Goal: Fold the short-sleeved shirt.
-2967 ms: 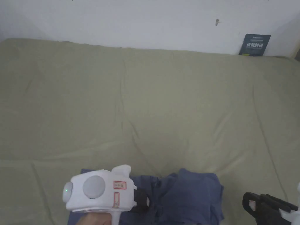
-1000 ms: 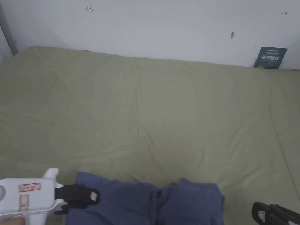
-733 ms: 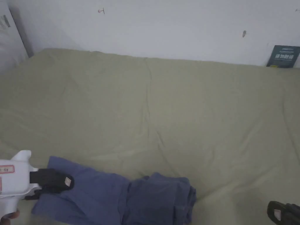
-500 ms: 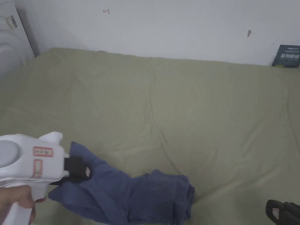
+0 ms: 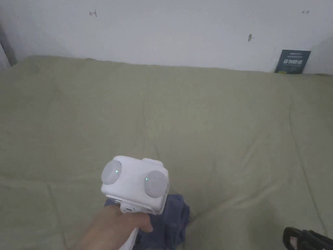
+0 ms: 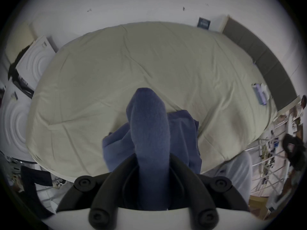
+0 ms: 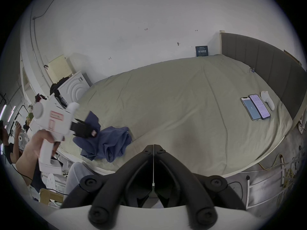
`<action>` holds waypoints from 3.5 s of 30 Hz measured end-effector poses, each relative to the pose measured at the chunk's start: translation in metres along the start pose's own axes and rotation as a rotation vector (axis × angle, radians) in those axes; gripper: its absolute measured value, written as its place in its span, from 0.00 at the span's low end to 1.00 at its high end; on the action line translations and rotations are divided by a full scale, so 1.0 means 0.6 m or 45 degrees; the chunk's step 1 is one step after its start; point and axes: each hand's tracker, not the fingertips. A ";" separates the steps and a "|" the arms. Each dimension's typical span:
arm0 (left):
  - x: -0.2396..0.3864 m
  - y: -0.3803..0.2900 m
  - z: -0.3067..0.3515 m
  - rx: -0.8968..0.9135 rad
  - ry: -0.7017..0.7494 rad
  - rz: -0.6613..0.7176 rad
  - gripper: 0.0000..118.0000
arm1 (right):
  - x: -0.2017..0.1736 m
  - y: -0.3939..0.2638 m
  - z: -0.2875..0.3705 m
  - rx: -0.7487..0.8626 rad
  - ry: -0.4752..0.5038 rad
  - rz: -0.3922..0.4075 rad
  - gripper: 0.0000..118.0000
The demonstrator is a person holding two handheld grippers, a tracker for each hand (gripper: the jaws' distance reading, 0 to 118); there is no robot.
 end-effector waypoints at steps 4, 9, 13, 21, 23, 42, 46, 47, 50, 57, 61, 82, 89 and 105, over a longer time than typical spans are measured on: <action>0.012 0.002 -0.087 -0.024 -0.259 0.107 0.99 | 0.017 -0.005 0.001 -0.011 -0.027 -0.032 0.01; -0.004 -0.007 -0.047 0.072 -0.233 0.142 0.94 | 0.032 -0.009 0.000 -0.024 -0.049 -0.052 0.01; -0.097 -0.061 0.009 0.226 -0.426 0.262 0.48 | 0.033 -0.007 -0.004 -0.023 -0.042 -0.068 0.01; -0.187 -0.139 -0.059 0.191 -0.677 0.563 0.10 | 0.014 -0.001 -0.033 -0.048 0.009 -0.061 0.01; -0.167 -0.130 -0.102 0.147 -0.765 0.571 0.10 | 0.005 -0.002 -0.032 -0.050 0.023 -0.053 0.01; -0.191 -0.120 -0.154 0.182 -0.880 0.367 0.09 | -0.084 0.050 -0.142 -0.209 0.339 0.084 0.01; -0.273 -0.162 -0.102 0.308 -0.800 0.463 0.09 | -0.149 0.049 -0.262 -0.374 0.577 0.095 0.01; -0.291 -0.172 -0.096 0.324 -0.764 0.484 0.09 | -0.160 0.044 -0.295 -0.422 0.651 0.079 0.01; -0.337 -0.196 -0.089 0.297 -0.585 0.517 0.09 | -0.169 0.020 -0.390 -0.576 0.862 -0.069 0.01; -0.388 -0.231 -0.157 0.108 -0.631 0.515 0.09 | -0.089 -0.062 -0.490 -0.661 1.078 -0.514 0.01; -0.381 -0.238 -0.209 0.105 -0.885 0.494 0.10 | -0.077 -0.070 -0.486 -0.660 1.074 -0.515 0.01; -0.325 -0.198 -0.448 0.119 -1.296 0.507 0.30 | -0.069 -0.061 -0.495 -0.717 1.100 -0.598 0.01; -0.347 -0.184 -0.414 0.045 -1.299 0.536 0.29 | -0.076 -0.036 -0.456 -0.645 1.041 -0.535 0.01; -0.950 -0.164 -0.093 -0.079 -0.537 0.600 0.29 | -0.048 0.088 -0.393 -0.358 0.769 -0.405 0.01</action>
